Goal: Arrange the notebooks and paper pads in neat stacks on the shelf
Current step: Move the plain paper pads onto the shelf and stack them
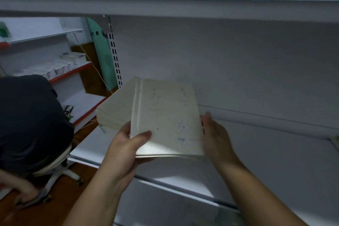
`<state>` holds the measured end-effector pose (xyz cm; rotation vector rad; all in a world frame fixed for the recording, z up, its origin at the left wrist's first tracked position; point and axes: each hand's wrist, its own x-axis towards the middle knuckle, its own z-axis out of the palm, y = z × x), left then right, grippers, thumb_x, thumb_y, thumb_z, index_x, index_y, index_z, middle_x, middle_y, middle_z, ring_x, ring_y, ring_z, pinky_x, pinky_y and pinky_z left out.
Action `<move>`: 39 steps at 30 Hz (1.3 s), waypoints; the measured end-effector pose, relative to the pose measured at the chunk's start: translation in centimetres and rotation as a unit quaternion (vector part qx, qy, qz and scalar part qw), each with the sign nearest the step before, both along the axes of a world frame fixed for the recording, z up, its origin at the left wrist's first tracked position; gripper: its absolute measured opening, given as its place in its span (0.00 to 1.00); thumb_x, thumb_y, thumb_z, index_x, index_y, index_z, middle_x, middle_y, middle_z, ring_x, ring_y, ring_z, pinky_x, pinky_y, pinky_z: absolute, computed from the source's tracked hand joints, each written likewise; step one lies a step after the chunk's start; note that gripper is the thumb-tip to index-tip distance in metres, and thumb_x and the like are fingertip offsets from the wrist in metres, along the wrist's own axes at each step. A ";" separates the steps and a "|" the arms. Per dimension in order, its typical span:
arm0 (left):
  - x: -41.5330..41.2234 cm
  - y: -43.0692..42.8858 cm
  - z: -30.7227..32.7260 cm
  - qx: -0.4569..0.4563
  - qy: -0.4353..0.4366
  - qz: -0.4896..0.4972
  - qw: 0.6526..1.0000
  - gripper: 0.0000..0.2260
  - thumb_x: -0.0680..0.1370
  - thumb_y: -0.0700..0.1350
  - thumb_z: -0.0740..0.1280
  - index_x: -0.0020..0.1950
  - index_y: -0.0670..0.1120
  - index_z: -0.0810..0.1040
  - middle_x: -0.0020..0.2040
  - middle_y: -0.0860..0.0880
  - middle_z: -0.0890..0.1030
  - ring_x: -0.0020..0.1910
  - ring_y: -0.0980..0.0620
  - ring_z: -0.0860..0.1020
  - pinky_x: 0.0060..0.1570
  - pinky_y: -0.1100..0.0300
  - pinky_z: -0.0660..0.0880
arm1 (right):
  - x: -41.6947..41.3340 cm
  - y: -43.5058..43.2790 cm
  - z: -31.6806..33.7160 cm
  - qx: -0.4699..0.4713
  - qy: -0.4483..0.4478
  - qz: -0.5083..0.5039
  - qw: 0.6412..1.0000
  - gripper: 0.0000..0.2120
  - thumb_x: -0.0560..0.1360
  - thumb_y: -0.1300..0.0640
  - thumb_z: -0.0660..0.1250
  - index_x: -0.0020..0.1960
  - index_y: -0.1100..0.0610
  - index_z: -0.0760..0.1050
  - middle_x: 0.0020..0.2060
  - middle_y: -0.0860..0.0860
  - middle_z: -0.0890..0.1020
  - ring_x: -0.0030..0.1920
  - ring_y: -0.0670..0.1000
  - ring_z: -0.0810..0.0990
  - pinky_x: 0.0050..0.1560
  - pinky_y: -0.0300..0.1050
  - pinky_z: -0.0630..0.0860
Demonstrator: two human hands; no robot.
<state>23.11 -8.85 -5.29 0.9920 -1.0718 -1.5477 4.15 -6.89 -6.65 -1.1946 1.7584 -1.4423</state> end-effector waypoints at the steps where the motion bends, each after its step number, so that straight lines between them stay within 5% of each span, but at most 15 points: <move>1: 0.2 0.0 0.0 -0.003 0.004 0.011 1.000 0.13 0.76 0.37 0.64 0.54 0.54 0.75 0.52 0.48 0.81 0.52 0.46 0.79 0.33 0.57 0.80 | -0.3 -0.5 -0.8 0.019 0.026 -0.011 0.999 0.25 0.79 0.41 0.49 0.50 0.52 0.81 0.48 0.52 0.84 0.51 0.52 0.81 0.54 0.46 0.75; 3: 0.8 0.2 -0.1 -0.006 0.015 0.025 1.000 0.13 0.76 0.38 0.64 0.55 0.55 0.76 0.53 0.48 0.82 0.53 0.47 0.79 0.34 0.56 0.80 | -1.0 -1.4 -2.7 0.099 0.183 0.005 0.978 0.23 0.77 0.39 0.53 0.62 0.49 0.75 0.58 0.54 0.79 0.60 0.54 0.76 0.59 0.48 0.72; 6: 1.6 0.5 -0.2 -0.010 0.030 0.035 0.999 0.14 0.76 0.39 0.63 0.58 0.54 0.76 0.49 0.50 0.85 0.50 0.47 0.82 0.33 0.57 0.79 | -1.3 -1.9 -4.4 0.204 0.366 0.044 0.907 0.37 0.73 0.44 0.66 0.75 0.54 0.54 0.71 0.55 0.63 0.69 0.59 0.63 0.65 0.53 0.65; 12: 3.0 1.1 -0.2 -0.022 0.013 0.037 0.999 0.14 0.77 0.38 0.62 0.59 0.53 0.76 0.47 0.50 0.85 0.42 0.50 0.84 0.31 0.58 0.79 | -3.1 -1.9 -3.1 0.254 0.202 0.015 0.946 0.54 0.64 0.43 0.76 0.77 0.56 0.46 0.72 0.59 0.62 0.69 0.59 0.67 0.65 0.47 0.67; 14: 3.2 1.1 -0.4 -0.021 0.005 0.041 0.999 0.15 0.77 0.39 0.62 0.60 0.53 0.75 0.47 0.50 0.85 0.45 0.49 0.83 0.31 0.58 0.78 | -4.5 -1.4 -3.0 0.261 0.105 0.013 0.959 0.41 0.68 0.53 0.75 0.73 0.62 0.60 0.66 0.59 0.72 0.62 0.56 0.75 0.59 0.40 0.72; 16: 3.1 1.0 -0.2 -0.018 -0.003 0.045 0.999 0.14 0.78 0.40 0.62 0.60 0.53 0.74 0.48 0.48 0.83 0.47 0.47 0.81 0.31 0.59 0.78 | -6.2 0.0 -2.8 0.234 -0.001 0.026 0.972 0.18 0.73 0.62 0.69 0.62 0.62 0.75 0.46 0.57 0.83 0.41 0.54 0.80 0.33 0.33 0.75; 17: 3.0 0.8 -0.2 -0.018 -0.008 0.047 0.999 0.13 0.78 0.40 0.62 0.60 0.53 0.74 0.49 0.48 0.82 0.48 0.47 0.80 0.32 0.59 0.77 | -7.2 0.8 -2.8 0.215 -0.046 0.026 0.975 0.14 0.73 0.64 0.67 0.59 0.61 0.78 0.41 0.56 0.83 0.37 0.55 0.79 0.28 0.34 0.73; 20: 2.7 0.4 0.1 -0.026 -0.024 0.046 0.998 0.10 0.78 0.41 0.61 0.55 0.55 0.74 0.50 0.48 0.79 0.49 0.47 0.78 0.35 0.57 0.77 | -9.8 3.9 -1.9 0.109 -0.202 0.020 0.973 0.14 0.73 0.66 0.63 0.56 0.57 0.79 0.41 0.55 0.86 0.38 0.55 0.83 0.35 0.40 0.75; 23: 1.7 0.0 0.2 -0.038 -0.032 0.038 0.998 0.11 0.78 0.40 0.61 0.51 0.56 0.74 0.50 0.49 0.80 0.49 0.47 0.78 0.32 0.58 0.77 | -9.2 6.1 0.0 0.007 -0.314 0.048 0.948 0.15 0.74 0.67 0.59 0.54 0.55 0.78 0.39 0.52 0.85 0.24 0.45 0.78 0.16 0.30 0.65; 27: -1.4 0.6 -0.2 -0.033 -0.016 -0.003 0.999 0.09 0.78 0.41 0.62 0.54 0.53 0.76 0.49 0.47 0.83 0.48 0.47 0.81 0.31 0.56 0.78 | -5.8 5.6 0.8 -0.010 -0.241 0.038 0.970 0.14 0.74 0.68 0.62 0.52 0.54 0.80 0.41 0.49 0.86 0.39 0.49 0.85 0.36 0.39 0.80; 31: -5.7 2.1 -0.5 -0.034 -0.002 -0.058 0.998 0.11 0.76 0.39 0.65 0.53 0.54 0.77 0.43 0.55 0.85 0.38 0.57 0.84 0.28 0.59 0.77 | -4.6 6.0 0.1 0.014 -0.158 -0.021 0.987 0.13 0.76 0.64 0.63 0.52 0.49 0.79 0.47 0.47 0.85 0.47 0.49 0.84 0.49 0.44 0.79; 35: -10.5 3.3 -1.5 -0.005 0.011 -0.100 0.995 0.16 0.67 0.38 0.71 0.54 0.48 0.78 0.45 0.44 0.84 0.35 0.49 0.83 0.24 0.59 0.75 | -7.6 8.7 -0.3 0.032 -0.206 -0.072 0.975 0.12 0.76 0.65 0.60 0.51 0.56 0.81 0.45 0.52 0.86 0.47 0.54 0.84 0.49 0.48 0.78; 39: -17.2 5.2 -2.8 0.043 0.020 -0.209 0.977 0.17 0.64 0.41 0.67 0.52 0.47 0.77 0.38 0.49 0.85 0.34 0.50 0.83 0.25 0.56 0.76 | -13.0 13.3 0.0 0.017 -0.205 -0.178 0.962 0.15 0.73 0.68 0.61 0.39 0.56 0.83 0.38 0.52 0.87 0.40 0.55 0.85 0.41 0.47 0.78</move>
